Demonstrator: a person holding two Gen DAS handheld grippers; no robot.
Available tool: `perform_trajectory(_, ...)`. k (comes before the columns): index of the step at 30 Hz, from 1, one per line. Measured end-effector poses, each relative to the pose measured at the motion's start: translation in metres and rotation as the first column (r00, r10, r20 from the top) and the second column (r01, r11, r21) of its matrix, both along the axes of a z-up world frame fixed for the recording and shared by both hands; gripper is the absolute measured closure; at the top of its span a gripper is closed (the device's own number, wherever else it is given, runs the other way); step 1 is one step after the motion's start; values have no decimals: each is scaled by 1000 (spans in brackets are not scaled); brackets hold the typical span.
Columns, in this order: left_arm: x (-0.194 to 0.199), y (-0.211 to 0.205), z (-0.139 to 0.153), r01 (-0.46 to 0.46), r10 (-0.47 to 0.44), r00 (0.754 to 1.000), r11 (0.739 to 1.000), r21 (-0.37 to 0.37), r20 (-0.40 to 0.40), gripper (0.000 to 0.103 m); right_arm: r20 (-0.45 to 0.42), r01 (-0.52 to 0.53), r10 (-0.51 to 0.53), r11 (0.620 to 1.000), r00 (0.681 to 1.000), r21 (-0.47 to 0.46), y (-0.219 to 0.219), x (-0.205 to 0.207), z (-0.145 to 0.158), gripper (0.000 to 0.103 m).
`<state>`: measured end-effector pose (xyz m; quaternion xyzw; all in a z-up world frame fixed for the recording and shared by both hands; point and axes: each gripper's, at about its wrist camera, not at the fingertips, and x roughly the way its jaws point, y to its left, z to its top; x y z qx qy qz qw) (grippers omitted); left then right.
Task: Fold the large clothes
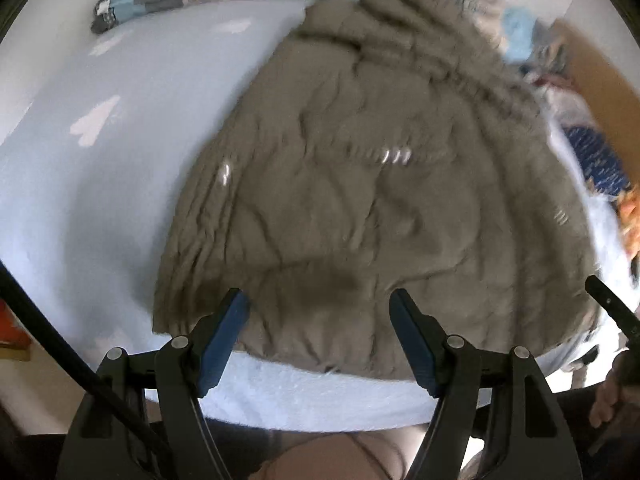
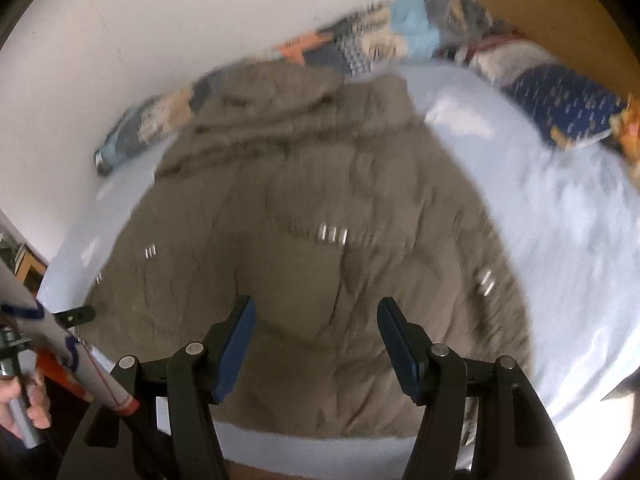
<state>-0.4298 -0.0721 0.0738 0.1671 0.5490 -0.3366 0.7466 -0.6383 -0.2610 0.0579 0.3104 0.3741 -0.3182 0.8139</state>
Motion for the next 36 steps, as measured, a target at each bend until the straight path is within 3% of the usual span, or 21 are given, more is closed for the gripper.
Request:
perform_trajectory(2, -2, 2, -3, -20, 20, 999, 1000, 21, -25, 30, -49, 15, -13, 999, 999, 41, 0, 1, -15, 36)
perform_trajectory(3, -5, 3, 1, -16, 16, 999, 1000, -9, -30, 30, -68, 18, -15, 998, 998, 53, 1, 3, -19, 36)
perform_trajectory(4, -9, 3, 6, 6, -7, 1000, 998, -55, -14, 30, -75, 20, -16, 998, 997, 54, 2, 3, -20, 36)
perform_trajectory(7, -16, 3, 6, 46, -37, 995, 994, -96, 90, 30, -58, 11, -8, 999, 998, 44, 4, 6, -16, 36)
perform_trajectory(9, -16, -5, -1, 49, -40, 990, 997, -57, 135, 30, -52, 10, -9, 999, 999, 32, 2, 10, -15, 36)
perform_trajectory(10, -12, -12, -3, 46, -41, 992, 998, -40, 119, 30, -41, 7, -6, 1000, 999, 24, 1, 12, -13, 36)
perform_trajectory(14, -9, -25, 6, 40, -28, 995, 991, -126, 94, 30, 27, 22, -22, 1000, 999, -2, 0, 15, 3, 36)
perform_trajectory(18, -11, -32, 6, 54, -55, 998, 985, -161, -3, 30, 41, 30, -28, 999, 999, -34, 5, 6, 13, 36)
perform_trajectory(24, -17, -38, 16, 42, -45, 999, 981, -191, -10, 30, 100, 52, -41, 992, 994, -113, 14, -22, 42, 35)
perform_trajectory(27, -15, -43, 13, 42, -44, 999, 982, -186, -6, 30, 122, 79, -62, 987, 991, -138, 3, -28, 42, 35)
perform_trajectory(32, 8, -21, 20, -42, 46, 999, 979, -198, 12, 30, 241, 185, -172, 982, 955, -34, -43, -47, 45, 35)
perform_trajectory(36, 32, 7, 22, -183, 182, 983, 958, -222, -27, 30, 269, 236, -234, 971, 934, 25, -57, -59, 36, 35)
